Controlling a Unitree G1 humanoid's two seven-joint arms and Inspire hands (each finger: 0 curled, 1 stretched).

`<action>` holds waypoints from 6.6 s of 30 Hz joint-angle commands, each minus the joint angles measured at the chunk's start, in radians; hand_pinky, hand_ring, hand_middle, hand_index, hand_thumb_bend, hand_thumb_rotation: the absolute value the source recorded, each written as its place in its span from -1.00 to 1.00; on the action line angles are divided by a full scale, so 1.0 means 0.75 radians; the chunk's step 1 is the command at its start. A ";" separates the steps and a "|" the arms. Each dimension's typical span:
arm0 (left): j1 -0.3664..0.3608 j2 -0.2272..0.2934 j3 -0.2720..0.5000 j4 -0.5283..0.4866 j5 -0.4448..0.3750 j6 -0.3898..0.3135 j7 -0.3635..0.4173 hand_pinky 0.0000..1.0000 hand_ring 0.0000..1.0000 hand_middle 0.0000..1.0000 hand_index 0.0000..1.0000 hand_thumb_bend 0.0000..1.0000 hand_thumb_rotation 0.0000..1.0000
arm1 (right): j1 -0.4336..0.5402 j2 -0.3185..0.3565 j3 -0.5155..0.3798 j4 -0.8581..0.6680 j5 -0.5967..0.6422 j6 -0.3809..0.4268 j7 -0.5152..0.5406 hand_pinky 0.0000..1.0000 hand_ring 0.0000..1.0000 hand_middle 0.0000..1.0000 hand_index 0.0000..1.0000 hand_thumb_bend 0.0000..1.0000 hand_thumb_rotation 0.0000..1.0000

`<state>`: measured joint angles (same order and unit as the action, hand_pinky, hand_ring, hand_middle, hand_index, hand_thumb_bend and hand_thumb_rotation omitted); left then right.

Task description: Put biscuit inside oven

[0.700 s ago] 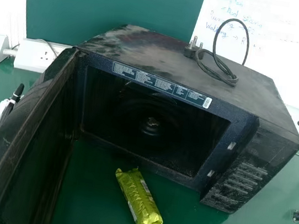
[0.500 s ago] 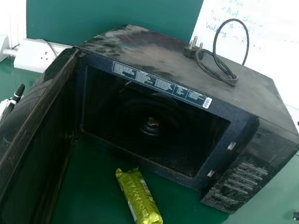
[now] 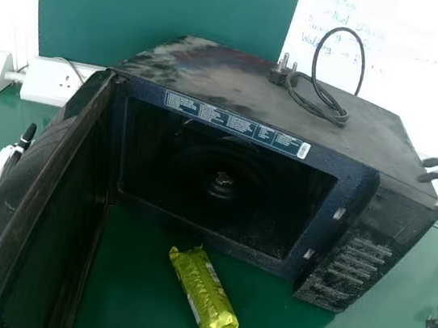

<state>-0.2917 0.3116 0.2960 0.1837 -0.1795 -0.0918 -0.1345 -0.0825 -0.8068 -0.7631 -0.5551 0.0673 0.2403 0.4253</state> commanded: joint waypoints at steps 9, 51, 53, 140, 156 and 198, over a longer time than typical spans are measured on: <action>0.017 0.000 0.007 -0.012 -0.008 0.009 -0.001 -0.51 -0.42 -0.24 -0.03 0.04 -0.87 | 0.038 -0.067 -0.001 0.052 0.160 -0.163 0.215 -0.23 -0.03 0.06 0.22 0.38 -0.41; 0.013 0.001 0.004 -0.012 -0.001 0.007 -0.001 -0.52 -0.41 -0.24 -0.03 0.04 -0.88 | -0.002 -0.304 0.367 -0.146 0.042 0.039 0.426 -0.44 -0.25 -0.02 0.21 0.91 0.01; 0.013 0.002 0.003 -0.010 -0.001 0.000 -0.005 -0.52 -0.41 -0.24 -0.03 0.04 -0.88 | -0.014 -0.309 0.399 -0.168 0.046 0.098 0.426 -0.51 -0.26 0.02 0.21 0.97 -0.04; 0.023 -0.012 -0.009 -0.054 0.006 0.014 0.006 -0.55 -0.43 -0.24 -0.03 0.04 -0.88 | -0.620 -0.081 1.460 -0.126 -1.273 0.148 1.113 -0.43 -0.11 0.03 0.68 1.00 0.26; 0.034 -0.019 -0.015 -0.094 0.019 0.044 0.026 -0.55 -0.43 -0.25 -0.03 0.04 -0.88 | -0.558 0.133 1.502 -0.126 -1.642 0.051 1.250 -0.51 -0.26 -0.03 0.60 0.94 0.34; 0.031 -0.018 -0.014 -0.088 0.022 0.035 0.023 -0.55 -0.43 -0.24 -0.03 0.04 -0.87 | -0.384 0.462 1.639 0.124 -2.310 -0.306 1.023 -0.33 -0.08 0.15 0.52 0.83 0.59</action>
<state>-0.2818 0.3007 0.2882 0.1225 -0.1669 -0.0676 -0.1192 -0.4117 -0.4466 0.4546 -0.4873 -1.6586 0.0335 1.1953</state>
